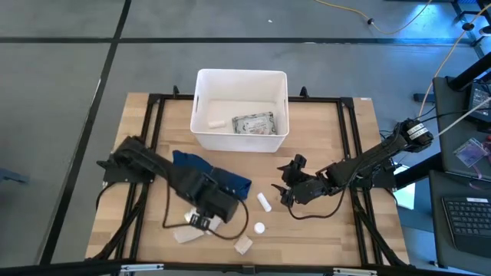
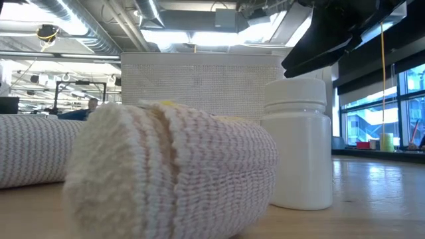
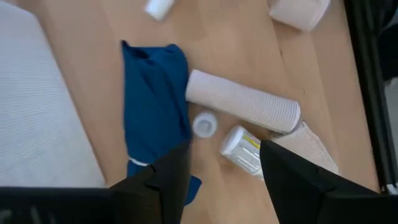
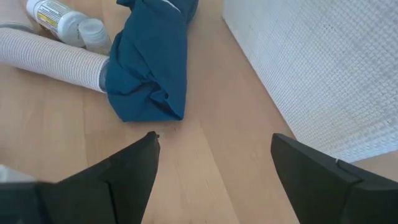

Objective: Pick & place medical supplies in basket/bin
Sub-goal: Put the transparent pill bottle into the white bin

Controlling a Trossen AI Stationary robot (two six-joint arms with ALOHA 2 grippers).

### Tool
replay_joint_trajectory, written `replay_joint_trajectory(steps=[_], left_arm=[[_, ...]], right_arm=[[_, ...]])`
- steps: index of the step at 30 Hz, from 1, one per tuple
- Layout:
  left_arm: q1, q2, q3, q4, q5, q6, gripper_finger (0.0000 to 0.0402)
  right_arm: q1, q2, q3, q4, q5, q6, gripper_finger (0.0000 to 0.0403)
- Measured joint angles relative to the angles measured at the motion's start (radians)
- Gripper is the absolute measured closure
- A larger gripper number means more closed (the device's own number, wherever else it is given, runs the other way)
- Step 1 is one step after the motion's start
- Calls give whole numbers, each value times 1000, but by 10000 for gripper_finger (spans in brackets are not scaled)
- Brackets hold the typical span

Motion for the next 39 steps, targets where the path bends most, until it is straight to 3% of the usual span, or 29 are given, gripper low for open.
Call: replay_joint_trajectory(steps=[5, 13, 16, 20, 29, 33, 39], left_arm=[[-24, 31, 0, -1, -5, 1, 217], [-25, 21, -44, 72, -109, 30, 217], [-21, -21, -172, 162, -79, 53, 217], [-16, -145, -389, 239, -71, -64, 217], [-25, -406, -890, 796, -71, -127, 217], [-23, -430, -978, 870, -81, -138, 217], [-23, -430, -987, 880, -86, -125, 217]], right_arm=[[0, 0, 0, 0, -47, -3, 95], [0, 0, 0, -1, -69, -5, 95], [0, 0, 0, -1, -69, -6, 95], [0, 0, 0, -2, -69, -7, 95], [0, 0, 0, -2, -69, -11, 95], [0, 0, 0, -2, -69, -11, 95], [0, 0, 0, -2, -69, -29, 95]])
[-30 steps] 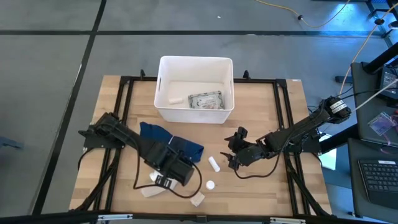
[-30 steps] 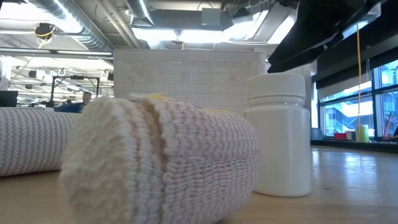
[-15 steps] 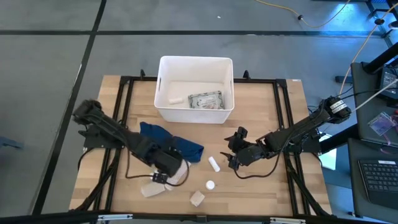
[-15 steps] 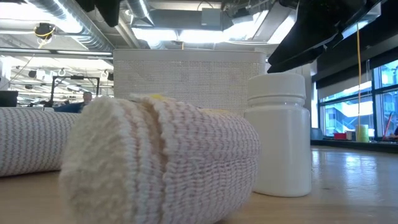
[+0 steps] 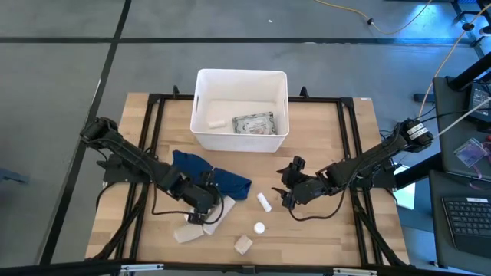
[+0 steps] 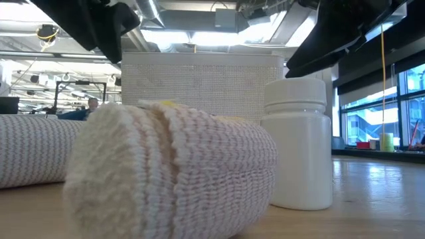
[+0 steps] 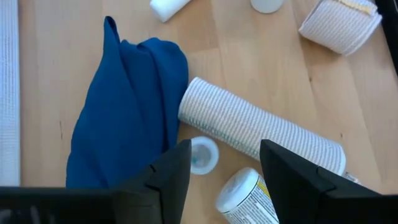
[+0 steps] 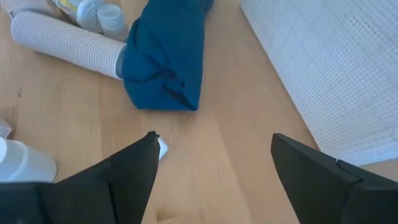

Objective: Pick & place medical supplies in basket/bin
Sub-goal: Put the transparent pill bottle into the white bin

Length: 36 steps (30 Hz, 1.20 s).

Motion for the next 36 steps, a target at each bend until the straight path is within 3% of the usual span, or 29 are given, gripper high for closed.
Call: replay_joint_trajectory(steps=[9, 19, 31, 36], left_arm=[[0, 0, 0, 22, 13, -2, 212], [21, 50, 0, 16, 16, -14, 137], [20, 51, -1, 74, 12, -80, 135], [20, 56, -63, 80, -13, -111, 142]], right_arm=[[0, 0, 0, 3, 0, -26, 95], [0, 0, 0, 4, 0, -26, 96], [0, 0, 0, 4, 1, -27, 96], [0, 0, 0, 5, 1, -29, 96]])
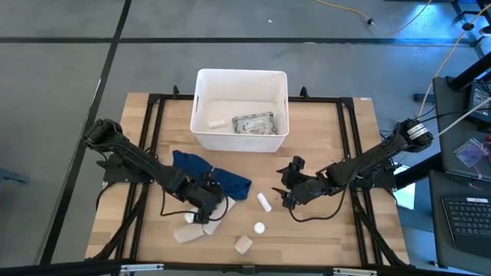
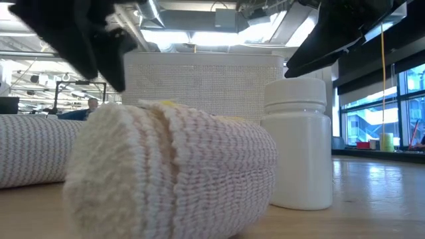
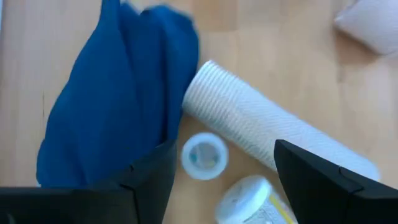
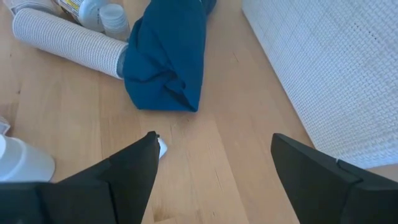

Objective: Pick & place medical supplies in basket/bin
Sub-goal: Put the transparent pill bottle into the white bin

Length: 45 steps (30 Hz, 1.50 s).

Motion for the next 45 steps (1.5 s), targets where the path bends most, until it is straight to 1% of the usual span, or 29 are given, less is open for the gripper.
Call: replay_joint_trajectory(steps=[5, 9, 11, 14, 18, 24, 33, 39, 43, 45], left_arm=[[18, 0, -63, 47, -7, -47, 148], [30, 0, -108, 135, 43, -48, 150], [36, 0, -129, 166, 47, -43, 151], [38, 0, -147, 167, 39, -43, 151], [39, 0, -150, 168, 19, -36, 151], [39, 11, -149, 164, 21, -7, 151], [48, 39, -149, 170, 52, 6, 154], [48, 39, -149, 198, 51, 43, 188], [47, 39, -149, 203, 56, 47, 223], [47, 38, -147, 201, 86, 54, 243]], right_arm=[[0, 0, 0, 4, 0, -2, 96], [0, 0, 0, 11, 0, -2, 95], [0, 0, 0, 12, 1, -2, 95], [0, 0, 0, 16, 1, -2, 95], [0, 0, 0, 17, 1, -2, 95], [0, 0, 0, 16, 1, -2, 95], [0, 0, 0, 16, 1, -5, 95], [0, 0, 0, 16, 1, -5, 95], [0, 0, 0, 16, 1, -5, 95], [0, 0, 0, 16, 1, -5, 95]])
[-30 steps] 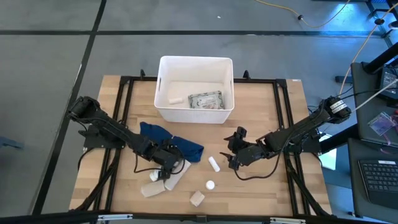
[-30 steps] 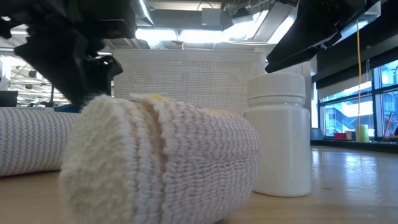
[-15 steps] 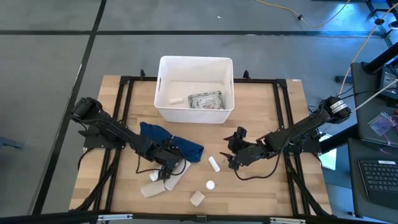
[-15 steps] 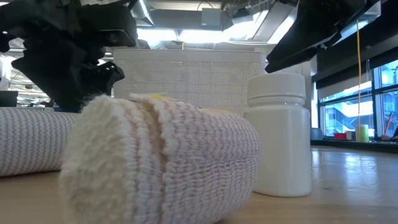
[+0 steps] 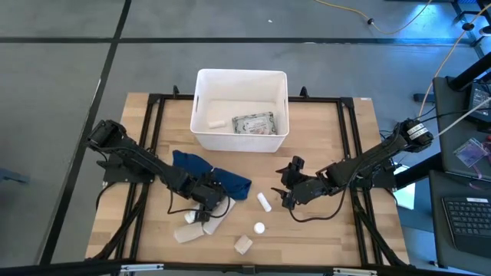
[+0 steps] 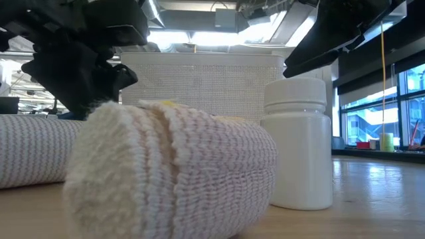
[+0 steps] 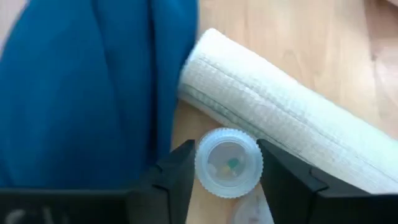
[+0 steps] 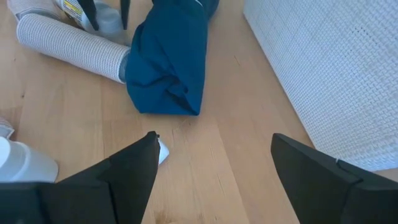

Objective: Pick & place medical supplies in basket/bin
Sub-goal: Put the transparent pill bottle into the white bin

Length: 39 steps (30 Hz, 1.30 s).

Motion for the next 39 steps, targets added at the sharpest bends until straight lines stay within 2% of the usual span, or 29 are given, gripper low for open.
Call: replay_joint_trajectory(steps=[3, 5, 8, 10, 13, 19, 21, 23, 28, 32, 35, 39], left_arm=[[0, -23, 28, -12, 75, 30, 267], [0, -53, 61, -16, 121, 61, 269], [1, -105, 128, -72, 129, 106, 268], [8, -146, 183, -113, 94, 135, 263], [32, -206, 265, -150, -9, 203, 256], [141, -282, 400, -116, -408, 391, 260], [217, -284, 431, -83, -467, 438, 260], [314, -283, 447, -55, -425, 484, 260], [585, -233, 452, -11, -161, 484, 260], [767, -133, 452, -7, 64, 427, 260], [852, -37, 451, 28, 224, 388, 260], [918, 83, 450, 119, 361, 338, 260]], right_arm=[[0, 0, 0, 0, 0, 0, 95], [0, 0, 0, 0, 0, 0, 95], [0, 0, 0, 0, 0, 1, 95], [0, 0, 0, 0, 0, 0, 95], [0, 0, 0, 0, 0, -17, 95], [0, 0, 0, 0, 0, -23, 95], [0, 0, 0, 0, 0, -23, 95], [0, 0, 0, 0, 0, -23, 95], [0, 0, 0, 0, 0, -23, 95], [0, 0, 0, -1, 0, -23, 95], [0, 0, 0, -4, 0, -27, 95], [0, 0, 0, -5, 0, -28, 95]])
